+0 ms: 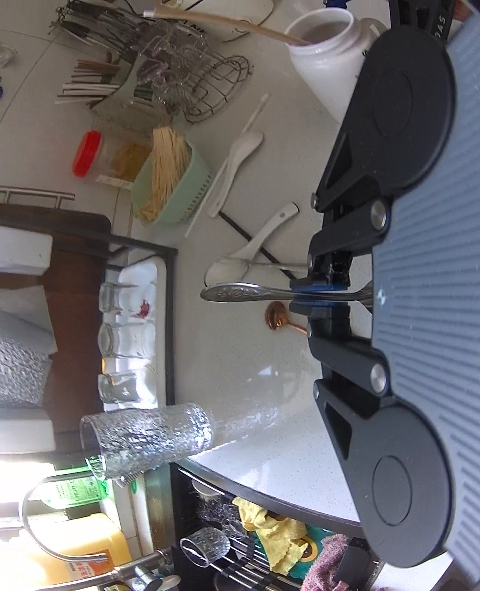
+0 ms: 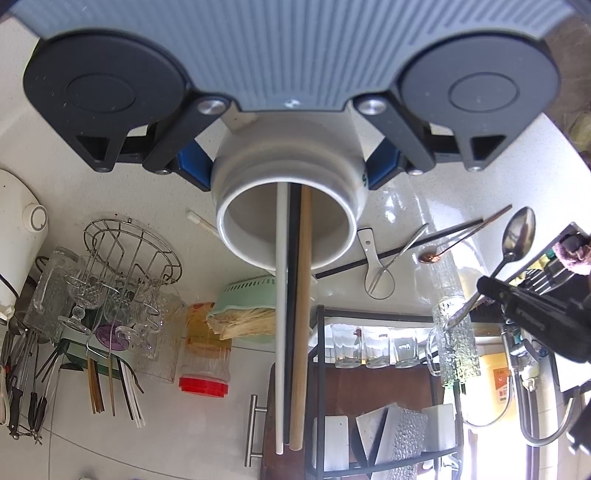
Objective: Organize utensils
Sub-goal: 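Lift the silver spoon upright with the left tool toward the jar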
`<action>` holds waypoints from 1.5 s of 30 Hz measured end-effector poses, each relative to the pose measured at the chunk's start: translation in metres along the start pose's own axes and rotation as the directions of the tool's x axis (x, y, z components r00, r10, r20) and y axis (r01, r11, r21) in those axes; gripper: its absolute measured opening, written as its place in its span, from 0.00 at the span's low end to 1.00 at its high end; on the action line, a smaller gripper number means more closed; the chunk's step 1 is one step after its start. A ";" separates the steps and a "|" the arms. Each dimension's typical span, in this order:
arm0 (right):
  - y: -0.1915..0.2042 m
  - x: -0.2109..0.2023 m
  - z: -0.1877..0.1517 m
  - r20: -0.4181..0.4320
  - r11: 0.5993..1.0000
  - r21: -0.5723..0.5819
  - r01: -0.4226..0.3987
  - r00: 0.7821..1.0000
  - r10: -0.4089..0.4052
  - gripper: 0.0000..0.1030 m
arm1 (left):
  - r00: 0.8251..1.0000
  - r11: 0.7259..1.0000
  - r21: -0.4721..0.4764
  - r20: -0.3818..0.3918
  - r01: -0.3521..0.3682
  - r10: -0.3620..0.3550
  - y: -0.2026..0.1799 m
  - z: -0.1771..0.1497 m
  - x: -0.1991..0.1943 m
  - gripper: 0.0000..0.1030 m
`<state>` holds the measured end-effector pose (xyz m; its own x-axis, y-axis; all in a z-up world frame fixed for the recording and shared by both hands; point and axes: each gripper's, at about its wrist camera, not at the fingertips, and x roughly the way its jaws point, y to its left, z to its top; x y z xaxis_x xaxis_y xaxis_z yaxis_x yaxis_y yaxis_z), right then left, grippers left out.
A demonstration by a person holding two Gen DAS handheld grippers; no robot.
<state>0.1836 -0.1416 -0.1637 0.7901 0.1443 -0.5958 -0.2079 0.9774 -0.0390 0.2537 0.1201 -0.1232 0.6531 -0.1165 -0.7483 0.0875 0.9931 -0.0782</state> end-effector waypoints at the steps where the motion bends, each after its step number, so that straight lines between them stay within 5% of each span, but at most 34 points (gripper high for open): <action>1: 0.000 0.000 0.000 0.001 1.000 0.001 0.001 1.000 -0.001 0.87 | 1.000 1.000 -0.002 0.008 0.004 -0.004 -0.003 0.001 -0.003 0.05; 16: 0.001 0.001 0.000 0.007 1.000 0.008 0.004 1.000 -0.004 0.87 | 0.994 0.999 0.019 0.106 0.030 -0.032 -0.038 0.012 -0.037 0.05; 31: 0.005 0.000 -0.005 0.043 1.000 0.026 0.014 0.999 -0.015 0.87 | 0.969 0.997 0.026 0.236 0.068 -0.072 -0.074 0.031 -0.085 0.05; 45: 0.016 -0.002 -0.008 0.048 0.997 0.053 0.050 0.997 -0.052 0.87 | 0.923 0.967 0.111 0.290 0.230 -0.252 -0.104 0.039 -0.107 0.05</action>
<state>0.1745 -0.1273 -0.1696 0.8266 0.1002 -0.5539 -0.1374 0.9902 -0.0259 0.2041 0.0284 -0.0092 0.7991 -0.3624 -0.4796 0.3181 0.9319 -0.1741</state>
